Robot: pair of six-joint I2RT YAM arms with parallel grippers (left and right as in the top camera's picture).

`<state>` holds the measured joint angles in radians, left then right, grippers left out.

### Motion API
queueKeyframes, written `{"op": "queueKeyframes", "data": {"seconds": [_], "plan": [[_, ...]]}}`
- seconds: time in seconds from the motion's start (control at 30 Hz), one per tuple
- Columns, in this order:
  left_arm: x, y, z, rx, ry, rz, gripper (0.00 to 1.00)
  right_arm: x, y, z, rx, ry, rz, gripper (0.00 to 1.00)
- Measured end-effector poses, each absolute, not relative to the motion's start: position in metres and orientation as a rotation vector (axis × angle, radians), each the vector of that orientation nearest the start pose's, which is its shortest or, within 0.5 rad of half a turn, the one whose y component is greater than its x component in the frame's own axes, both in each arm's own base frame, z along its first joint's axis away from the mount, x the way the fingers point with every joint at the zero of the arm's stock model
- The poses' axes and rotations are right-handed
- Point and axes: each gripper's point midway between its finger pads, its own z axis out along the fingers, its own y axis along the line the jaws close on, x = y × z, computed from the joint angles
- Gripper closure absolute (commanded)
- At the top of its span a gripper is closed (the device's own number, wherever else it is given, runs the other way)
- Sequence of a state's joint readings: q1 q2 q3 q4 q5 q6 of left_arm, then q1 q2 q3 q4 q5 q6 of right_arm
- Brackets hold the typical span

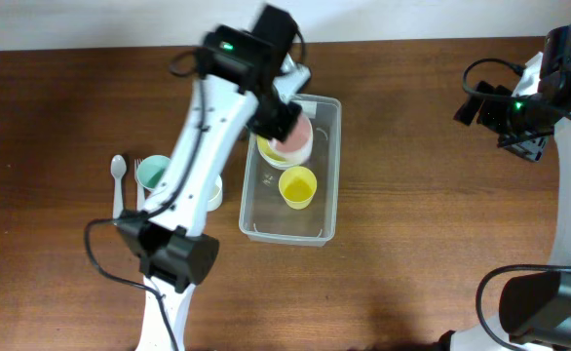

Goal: Pack container
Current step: 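Carry the pink cup with left gripper into the container and release, then retract left gripper to the left side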

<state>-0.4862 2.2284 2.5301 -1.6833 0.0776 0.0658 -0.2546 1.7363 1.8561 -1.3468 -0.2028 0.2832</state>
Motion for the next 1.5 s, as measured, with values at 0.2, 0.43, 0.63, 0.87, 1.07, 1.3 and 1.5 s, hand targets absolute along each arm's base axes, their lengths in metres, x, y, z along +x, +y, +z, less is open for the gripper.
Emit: {"op": "queueKeyframes", "data": {"seconds": [0.2, 0.43, 0.63, 0.87, 1.07, 1.3, 1.5], "plan": [[0.372, -0.216, 0.167, 0.872, 2.976, -0.091, 0.98, 0.378, -0.062, 0.235, 0.692, 2.700, 0.291, 0.01], [0.368, -0.212, 0.135, 0.884, 3.039, -0.073, 0.92, 0.378, -0.063, 0.235, 0.693, 2.700, 0.290, 0.01], [0.370, -0.215, 0.129, 0.878, 3.033, -0.085, 0.82, 0.378, -0.062, 0.235, 0.694, 2.700, 0.291, 0.01], [0.375, -0.219, 0.129, 0.873, 3.008, -0.094, 0.80, 0.378, -0.063, 0.235, 0.693, 2.700, 0.290, 0.01], [0.363, -0.208, 0.132, 0.885, 3.065, -0.045, 0.80, 0.378, -0.063, 0.235, 0.693, 2.700, 0.290, 0.01], [0.376, -0.161, 0.183, 0.740, 3.005, 0.054, 0.79, 0.378, -0.063, 0.235, 0.693, 2.700, 0.290, 0.01], [0.372, -0.072, 0.285, 0.372, 2.799, 0.064, 0.62, 0.378, -0.063, 0.235, 0.694, 2.700, 0.290, 0.01]]}}
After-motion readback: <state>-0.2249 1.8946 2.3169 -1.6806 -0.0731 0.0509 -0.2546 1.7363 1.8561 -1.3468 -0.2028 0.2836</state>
